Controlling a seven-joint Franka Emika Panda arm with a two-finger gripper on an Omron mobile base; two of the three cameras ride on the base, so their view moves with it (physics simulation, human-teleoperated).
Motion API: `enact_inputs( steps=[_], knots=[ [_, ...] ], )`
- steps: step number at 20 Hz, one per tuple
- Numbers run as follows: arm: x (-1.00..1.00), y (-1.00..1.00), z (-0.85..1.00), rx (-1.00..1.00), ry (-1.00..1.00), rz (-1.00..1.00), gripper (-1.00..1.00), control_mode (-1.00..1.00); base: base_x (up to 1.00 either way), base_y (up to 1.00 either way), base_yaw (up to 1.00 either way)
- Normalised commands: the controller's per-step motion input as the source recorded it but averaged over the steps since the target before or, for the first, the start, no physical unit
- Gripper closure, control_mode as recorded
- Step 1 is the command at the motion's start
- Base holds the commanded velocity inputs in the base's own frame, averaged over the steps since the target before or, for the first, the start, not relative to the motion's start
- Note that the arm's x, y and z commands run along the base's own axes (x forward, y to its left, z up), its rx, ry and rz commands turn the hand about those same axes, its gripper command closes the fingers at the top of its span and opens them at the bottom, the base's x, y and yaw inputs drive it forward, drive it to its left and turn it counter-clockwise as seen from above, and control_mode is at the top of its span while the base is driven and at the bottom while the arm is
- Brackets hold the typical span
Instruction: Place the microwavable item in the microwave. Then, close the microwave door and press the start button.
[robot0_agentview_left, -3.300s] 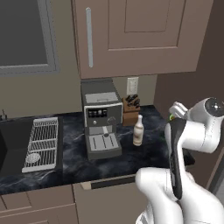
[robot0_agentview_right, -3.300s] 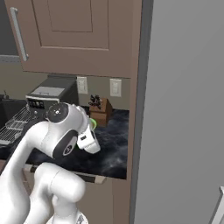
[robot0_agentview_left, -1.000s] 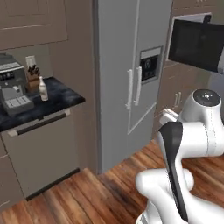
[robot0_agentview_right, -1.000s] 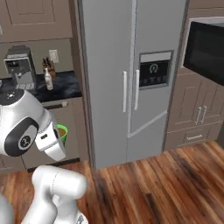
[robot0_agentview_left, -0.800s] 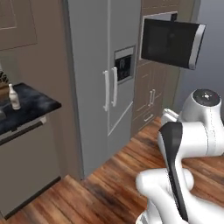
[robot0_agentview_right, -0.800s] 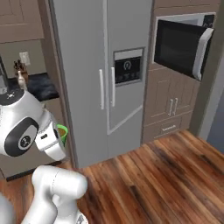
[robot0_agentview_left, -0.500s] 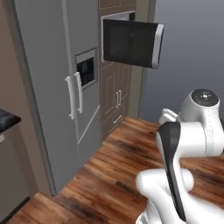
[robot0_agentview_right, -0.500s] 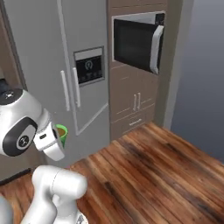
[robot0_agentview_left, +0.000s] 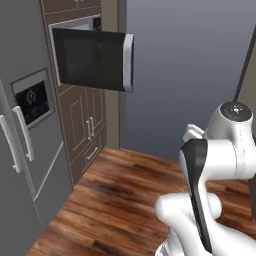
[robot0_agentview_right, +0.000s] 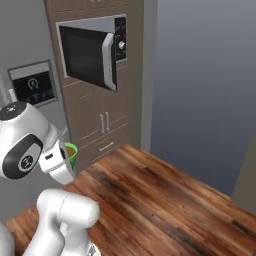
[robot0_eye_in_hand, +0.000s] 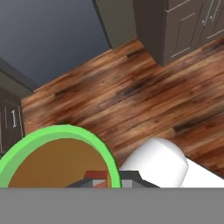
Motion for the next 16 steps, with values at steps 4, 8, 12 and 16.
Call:
enact_inputs(
  steps=[4, 8, 12, 16],
  knots=[
    [0.00, 0.00, 0.00, 0.00, 0.00, 0.00, 1.00, 1.00, 0.84, -0.64, -0.16],
    [0.00, 0.00, 0.00, 0.00, 0.00, 0.00, 1.00, 1.00, 1.00, -0.39, -0.12],
    [0.00, 0.00, 0.00, 0.00, 0.00, 0.00, 1.00, 1.00, 0.99, -0.26, -0.13],
    [0.00, 0.00, 0.00, 0.00, 0.00, 0.00, 1.00, 1.00, 0.95, -0.26, -0.08]
  ],
)
